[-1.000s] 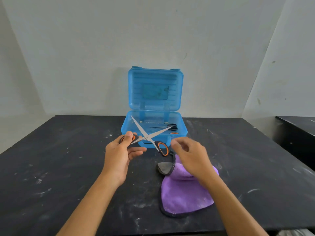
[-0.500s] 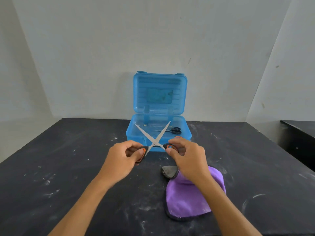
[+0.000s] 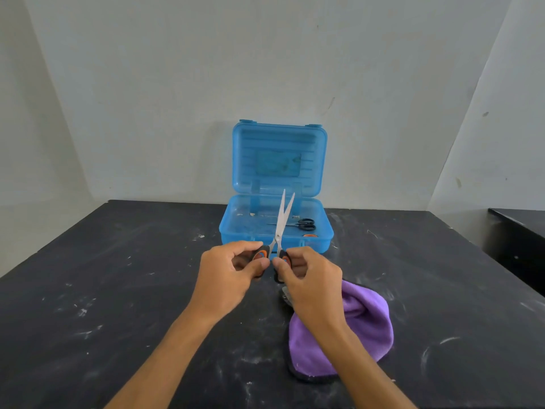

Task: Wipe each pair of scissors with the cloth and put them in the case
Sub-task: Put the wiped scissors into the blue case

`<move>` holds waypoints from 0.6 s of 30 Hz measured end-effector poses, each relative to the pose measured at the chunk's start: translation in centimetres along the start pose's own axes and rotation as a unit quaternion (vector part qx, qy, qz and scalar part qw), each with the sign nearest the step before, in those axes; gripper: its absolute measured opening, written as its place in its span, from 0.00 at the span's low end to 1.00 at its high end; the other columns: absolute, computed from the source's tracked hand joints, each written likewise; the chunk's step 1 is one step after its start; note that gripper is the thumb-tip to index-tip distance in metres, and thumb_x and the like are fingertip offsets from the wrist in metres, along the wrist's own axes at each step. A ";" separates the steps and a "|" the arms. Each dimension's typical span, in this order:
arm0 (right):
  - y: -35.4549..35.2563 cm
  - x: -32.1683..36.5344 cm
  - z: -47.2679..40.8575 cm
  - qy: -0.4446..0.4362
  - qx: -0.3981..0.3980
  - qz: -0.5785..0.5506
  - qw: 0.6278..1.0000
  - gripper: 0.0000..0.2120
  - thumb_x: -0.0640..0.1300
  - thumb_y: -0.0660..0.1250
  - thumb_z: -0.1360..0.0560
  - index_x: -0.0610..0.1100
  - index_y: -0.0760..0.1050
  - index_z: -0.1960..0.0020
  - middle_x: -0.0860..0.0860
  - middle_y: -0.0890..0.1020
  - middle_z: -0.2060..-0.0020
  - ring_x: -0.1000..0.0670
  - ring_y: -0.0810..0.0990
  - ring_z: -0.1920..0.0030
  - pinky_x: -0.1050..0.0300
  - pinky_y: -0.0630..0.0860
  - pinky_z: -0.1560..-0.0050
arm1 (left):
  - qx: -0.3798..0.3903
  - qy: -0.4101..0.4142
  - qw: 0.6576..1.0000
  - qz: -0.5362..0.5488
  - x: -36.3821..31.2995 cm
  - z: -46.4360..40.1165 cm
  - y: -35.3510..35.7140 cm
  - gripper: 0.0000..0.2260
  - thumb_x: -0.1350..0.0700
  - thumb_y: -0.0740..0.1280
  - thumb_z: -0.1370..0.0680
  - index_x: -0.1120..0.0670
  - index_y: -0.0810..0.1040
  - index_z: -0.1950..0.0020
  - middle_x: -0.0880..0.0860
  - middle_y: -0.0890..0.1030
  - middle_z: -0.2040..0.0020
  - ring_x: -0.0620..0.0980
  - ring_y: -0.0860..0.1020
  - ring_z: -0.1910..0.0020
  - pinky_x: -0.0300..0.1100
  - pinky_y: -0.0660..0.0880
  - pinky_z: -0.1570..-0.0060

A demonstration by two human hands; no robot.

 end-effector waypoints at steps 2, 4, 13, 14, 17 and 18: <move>0.5 -0.4 0.3 0.037 0.010 -0.058 0.998 0.08 0.46 0.79 0.24 0.54 0.81 0.56 0.64 0.87 0.63 0.62 0.86 0.64 0.72 0.78 0.62 | -0.004 -0.019 0.999 0.030 0.4 0.0 0.2 0.15 0.62 0.77 0.28 0.57 0.84 0.41 0.50 0.87 0.56 0.48 0.87 0.59 0.41 0.84 0.58; 0.8 -0.5 0.3 0.056 0.012 -0.081 0.995 0.08 0.45 0.79 0.24 0.52 0.82 0.57 0.66 0.86 0.64 0.63 0.85 0.65 0.72 0.77 0.64 | -0.017 -0.031 0.998 0.049 0.8 0.1 0.4 0.15 0.63 0.77 0.28 0.57 0.84 0.42 0.50 0.88 0.56 0.48 0.87 0.59 0.41 0.84 0.59; 0.3 0.0 -0.3 0.031 0.057 -0.040 0.997 0.07 0.47 0.78 0.23 0.54 0.82 0.58 0.59 0.87 0.65 0.58 0.86 0.63 0.59 0.85 0.58 | 0.015 -0.059 0.995 0.081 1.4 -0.4 -0.2 0.12 0.64 0.75 0.26 0.56 0.84 0.44 0.48 0.88 0.57 0.49 0.87 0.58 0.38 0.82 0.61; 0.2 0.1 -0.5 0.008 0.065 0.004 0.998 0.05 0.47 0.77 0.22 0.53 0.83 0.56 0.58 0.87 0.64 0.57 0.86 0.61 0.59 0.84 0.55 | 0.018 -0.063 0.995 0.072 1.5 -0.7 -0.4 0.12 0.64 0.75 0.26 0.56 0.84 0.43 0.49 0.88 0.56 0.50 0.87 0.58 0.39 0.83 0.61; -0.8 1.3 -0.8 -0.100 0.047 0.170 0.979 0.08 0.45 0.74 0.21 0.50 0.84 0.43 0.55 0.87 0.49 0.50 0.84 0.50 0.49 0.81 0.49 | 0.014 -0.074 0.997 0.033 2.0 -1.5 -1.8 0.11 0.65 0.73 0.24 0.58 0.85 0.43 0.49 0.88 0.57 0.50 0.87 0.59 0.41 0.83 0.59; -1.2 1.9 -0.9 -0.147 0.026 0.221 0.964 0.12 0.43 0.75 0.23 0.51 0.84 0.40 0.53 0.85 0.46 0.48 0.83 0.47 0.48 0.82 0.50 | 0.018 -0.071 0.997 0.004 2.2 -1.8 -2.3 0.10 0.65 0.72 0.23 0.57 0.85 0.43 0.49 0.88 0.58 0.50 0.86 0.59 0.42 0.83 0.57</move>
Point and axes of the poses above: each hand's wrist, its own z-axis away from the middle knuckle, its own y-axis out of the palm, x = y × z, the point moved 6 cm from there along -z, towards the middle knuckle
